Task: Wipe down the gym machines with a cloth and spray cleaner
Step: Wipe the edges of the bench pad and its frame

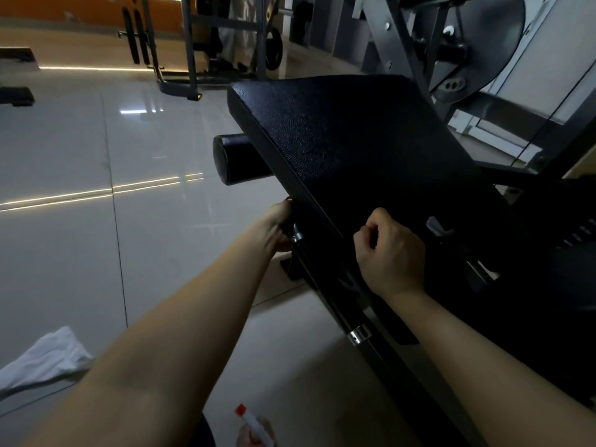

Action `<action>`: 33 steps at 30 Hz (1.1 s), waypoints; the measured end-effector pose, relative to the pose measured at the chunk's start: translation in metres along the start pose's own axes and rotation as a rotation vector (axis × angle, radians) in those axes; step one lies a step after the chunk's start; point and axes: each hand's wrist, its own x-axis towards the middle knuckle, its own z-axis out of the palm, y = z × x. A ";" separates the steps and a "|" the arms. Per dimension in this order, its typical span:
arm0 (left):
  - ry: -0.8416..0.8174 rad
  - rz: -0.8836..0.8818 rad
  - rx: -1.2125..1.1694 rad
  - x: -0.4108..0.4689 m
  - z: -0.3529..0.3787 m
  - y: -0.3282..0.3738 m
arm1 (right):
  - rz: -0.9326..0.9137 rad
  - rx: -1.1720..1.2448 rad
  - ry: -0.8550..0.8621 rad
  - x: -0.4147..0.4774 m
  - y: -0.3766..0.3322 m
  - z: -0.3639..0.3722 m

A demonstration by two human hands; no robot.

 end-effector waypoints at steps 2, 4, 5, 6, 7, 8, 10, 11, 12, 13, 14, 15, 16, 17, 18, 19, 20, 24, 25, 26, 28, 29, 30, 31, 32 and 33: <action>0.012 0.111 0.019 -0.003 0.003 -0.006 | 0.000 -0.013 0.004 0.000 0.000 0.000; 0.065 0.202 0.003 -0.003 0.001 -0.020 | 0.001 -0.017 0.006 0.000 -0.002 -0.001; 0.120 0.242 0.014 -0.007 0.003 -0.032 | 0.006 -0.022 0.000 0.000 -0.002 -0.001; 0.173 0.282 0.023 -0.012 0.006 -0.044 | 0.010 -0.031 0.000 0.000 -0.003 -0.001; 0.222 0.311 0.040 -0.021 0.012 -0.055 | 0.011 -0.044 0.002 0.000 -0.004 -0.001; 0.254 0.353 0.054 -0.030 0.018 -0.064 | 0.012 -0.058 0.004 -0.001 -0.004 -0.001; 0.313 0.402 0.021 -0.042 0.031 -0.070 | 0.013 -0.072 0.002 0.000 -0.005 0.000; 0.336 0.382 -0.026 -0.044 0.035 -0.066 | 0.013 -0.067 -0.001 0.000 -0.005 -0.001; 0.372 0.362 -0.044 -0.040 0.034 -0.060 | 0.013 -0.057 -0.001 -0.001 -0.005 -0.001; 0.407 0.323 -0.013 -0.033 0.033 -0.051 | 0.010 -0.050 -0.003 0.001 -0.003 0.000; 0.419 0.282 0.034 -0.026 0.030 -0.041 | 0.010 -0.042 -0.004 0.000 -0.003 -0.001; 0.406 0.231 0.056 -0.016 0.026 -0.034 | 0.007 -0.039 -0.005 0.001 -0.002 -0.001; 0.376 0.191 0.049 -0.008 0.021 -0.027 | 0.004 -0.037 -0.008 0.001 -0.002 -0.001; 0.326 0.149 0.058 -0.002 0.017 -0.019 | 0.001 -0.034 -0.009 0.001 -0.002 0.000; 0.253 0.135 0.076 0.005 0.013 -0.013 | -0.002 -0.029 -0.011 0.000 -0.001 0.001; 0.174 0.112 0.088 0.008 0.009 -0.005 | -0.004 -0.023 -0.013 0.000 0.000 0.001; 0.098 0.078 0.078 0.010 0.004 0.001 | -0.005 -0.020 -0.012 0.000 0.000 0.002; -0.066 -0.050 -0.007 0.023 -0.005 0.008 | -0.013 -0.029 0.000 0.002 0.001 0.003; -0.054 -0.042 -0.003 0.021 -0.005 0.006 | -0.012 -0.032 -0.002 0.002 0.001 0.003; -0.055 -0.023 -0.042 0.023 -0.005 0.002 | -0.011 -0.035 -0.004 0.002 0.001 0.003; -0.041 0.022 -0.126 0.014 -0.001 -0.008 | -0.009 -0.045 -0.008 0.002 0.000 0.002; 0.001 0.064 -0.117 0.006 0.001 -0.012 | -0.006 -0.054 -0.008 0.001 -0.001 0.002; 0.041 0.113 -0.120 0.007 0.004 -0.017 | -0.003 -0.067 -0.007 0.002 -0.001 0.002; 0.117 0.166 -0.113 0.003 0.005 -0.023 | 0.002 -0.075 -0.006 -0.001 -0.004 0.002; 0.179 0.212 -0.107 0.005 0.009 -0.029 | 0.005 -0.087 -0.005 0.002 -0.002 0.002; 0.236 0.243 -0.088 0.000 0.013 -0.036 | 0.006 -0.096 -0.004 0.002 -0.003 0.002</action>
